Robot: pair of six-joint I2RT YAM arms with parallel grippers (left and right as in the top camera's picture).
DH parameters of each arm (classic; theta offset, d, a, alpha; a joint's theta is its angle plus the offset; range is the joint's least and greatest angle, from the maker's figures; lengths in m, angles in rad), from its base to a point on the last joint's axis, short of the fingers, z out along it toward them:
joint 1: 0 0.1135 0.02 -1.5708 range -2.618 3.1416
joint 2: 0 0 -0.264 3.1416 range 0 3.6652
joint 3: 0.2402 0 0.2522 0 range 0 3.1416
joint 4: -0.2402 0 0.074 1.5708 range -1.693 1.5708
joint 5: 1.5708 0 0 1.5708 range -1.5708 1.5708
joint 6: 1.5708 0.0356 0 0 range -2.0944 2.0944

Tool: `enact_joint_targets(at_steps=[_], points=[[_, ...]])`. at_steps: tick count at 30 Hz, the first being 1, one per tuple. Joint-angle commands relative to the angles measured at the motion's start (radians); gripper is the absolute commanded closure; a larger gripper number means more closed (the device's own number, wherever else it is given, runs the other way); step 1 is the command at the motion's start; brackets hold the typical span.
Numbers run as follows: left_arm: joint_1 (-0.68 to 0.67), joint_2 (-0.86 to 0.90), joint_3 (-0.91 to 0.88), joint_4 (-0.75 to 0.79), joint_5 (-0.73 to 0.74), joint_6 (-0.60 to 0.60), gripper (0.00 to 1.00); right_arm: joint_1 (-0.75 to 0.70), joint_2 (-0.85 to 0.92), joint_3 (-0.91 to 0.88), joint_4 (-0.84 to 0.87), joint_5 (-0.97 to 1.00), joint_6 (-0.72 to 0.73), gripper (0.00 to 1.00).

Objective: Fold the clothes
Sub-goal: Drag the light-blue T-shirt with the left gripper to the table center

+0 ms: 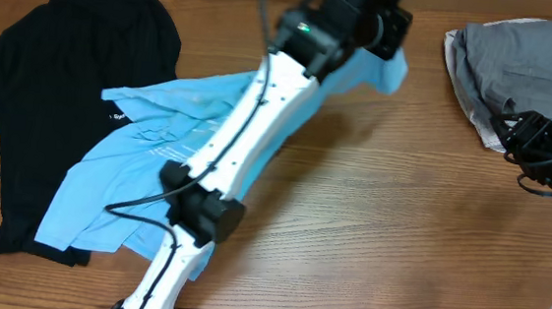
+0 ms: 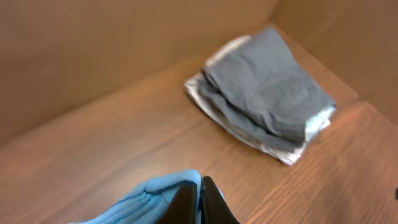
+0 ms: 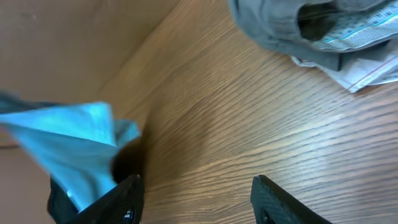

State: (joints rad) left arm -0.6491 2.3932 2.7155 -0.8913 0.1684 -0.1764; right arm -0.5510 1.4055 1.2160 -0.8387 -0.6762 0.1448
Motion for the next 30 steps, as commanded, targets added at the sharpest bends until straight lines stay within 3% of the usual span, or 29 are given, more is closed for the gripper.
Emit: enact_joint_targets(at_steps=[1,12,19,21,22,24,27,30], points=[[-0.037,0.067,-0.002,0.057,0.067,-0.035,0.96,-0.038,-0.020,0.023,0.002,-0.010,-0.013,0.40],[-0.117,0.159,-0.002,0.357,0.113,-0.101,0.96,-0.162,-0.020,0.023,0.006,-0.064,-0.013,0.40],[-0.198,0.159,-0.002,0.400,0.045,-0.080,0.95,-0.222,-0.020,0.023,0.007,-0.108,-0.014,0.39],[-0.209,0.159,-0.002,0.389,0.031,-0.064,0.70,-0.232,-0.020,0.023,0.006,-0.111,-0.014,0.36],[-0.209,0.159,-0.002,0.385,0.032,-0.063,0.37,-0.234,-0.020,0.023,0.006,-0.112,-0.014,0.35],[-0.208,0.158,-0.001,0.375,0.035,-0.063,0.02,-0.235,-0.020,0.023,0.006,-0.112,-0.014,0.34],[-0.185,0.126,0.004,0.297,0.031,-0.003,0.00,-0.235,-0.020,0.023,0.005,-0.112,-0.014,0.34],[-0.131,0.061,0.018,0.111,0.006,0.100,0.00,-0.226,-0.020,0.023,-0.001,-0.116,-0.022,0.34]])
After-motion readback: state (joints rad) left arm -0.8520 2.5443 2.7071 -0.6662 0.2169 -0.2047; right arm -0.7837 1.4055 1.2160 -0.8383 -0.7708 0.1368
